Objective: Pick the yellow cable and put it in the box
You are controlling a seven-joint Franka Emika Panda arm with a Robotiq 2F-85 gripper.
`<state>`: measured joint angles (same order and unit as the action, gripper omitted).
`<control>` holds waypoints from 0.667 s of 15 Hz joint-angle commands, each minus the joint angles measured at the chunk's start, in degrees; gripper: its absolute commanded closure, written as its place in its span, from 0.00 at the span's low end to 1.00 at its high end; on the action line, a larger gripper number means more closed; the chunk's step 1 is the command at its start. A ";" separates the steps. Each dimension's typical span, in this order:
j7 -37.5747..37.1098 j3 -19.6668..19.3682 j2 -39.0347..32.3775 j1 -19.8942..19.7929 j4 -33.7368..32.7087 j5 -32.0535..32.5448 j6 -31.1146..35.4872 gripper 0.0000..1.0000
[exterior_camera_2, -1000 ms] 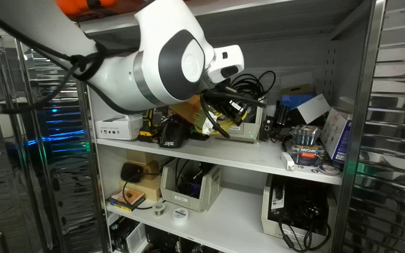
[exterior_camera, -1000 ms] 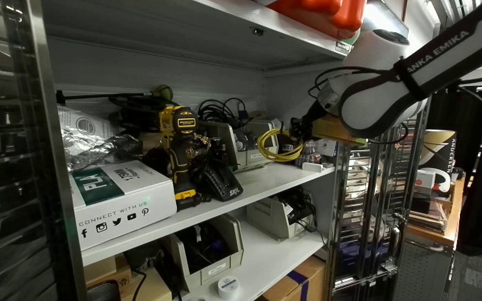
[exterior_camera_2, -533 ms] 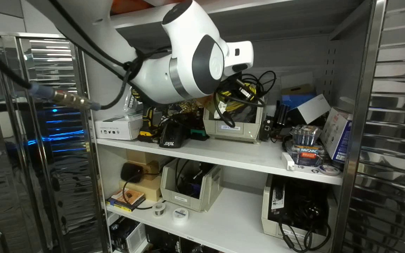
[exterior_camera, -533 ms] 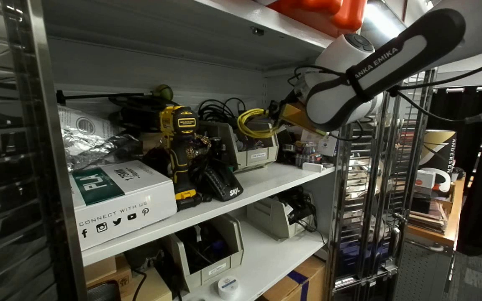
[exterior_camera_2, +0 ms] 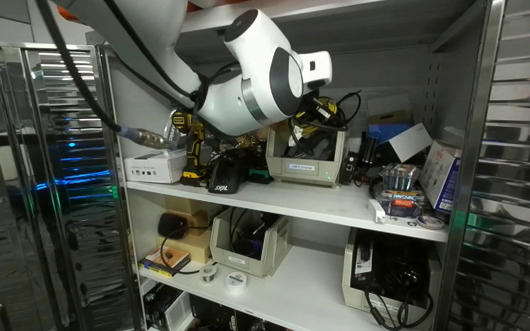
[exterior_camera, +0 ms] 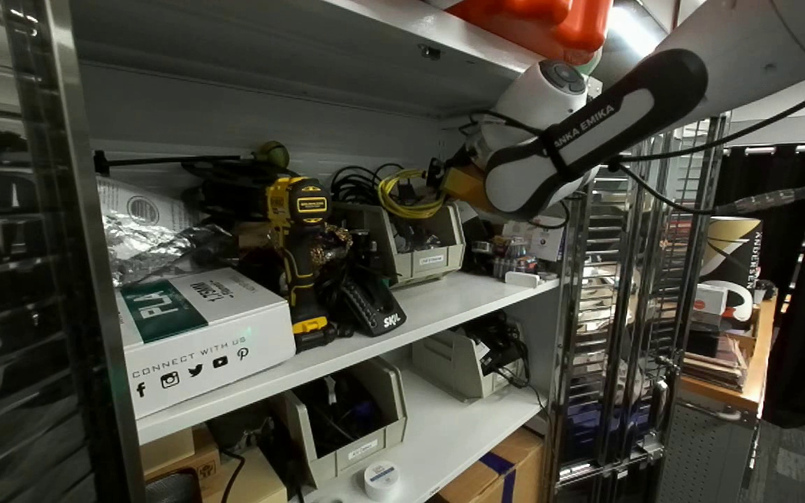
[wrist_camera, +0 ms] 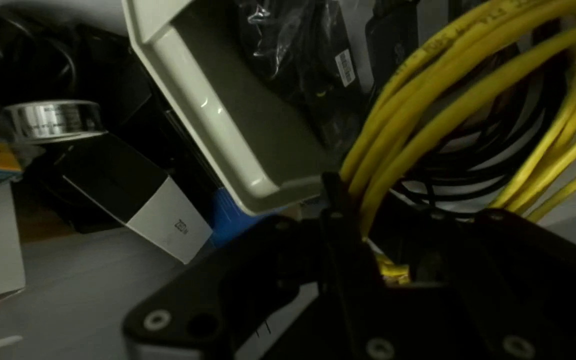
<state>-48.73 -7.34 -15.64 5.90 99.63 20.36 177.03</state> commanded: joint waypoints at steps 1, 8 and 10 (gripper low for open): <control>-3.08 -3.88 -7.30 3.32 -7.70 2.87 0.79 0.92; -1.63 -5.00 -12.22 5.10 -12.73 2.62 0.52 0.47; -1.14 -5.14 -9.36 5.34 -10.03 3.14 0.61 0.31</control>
<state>-50.11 -11.13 -27.31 10.20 89.07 21.99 177.02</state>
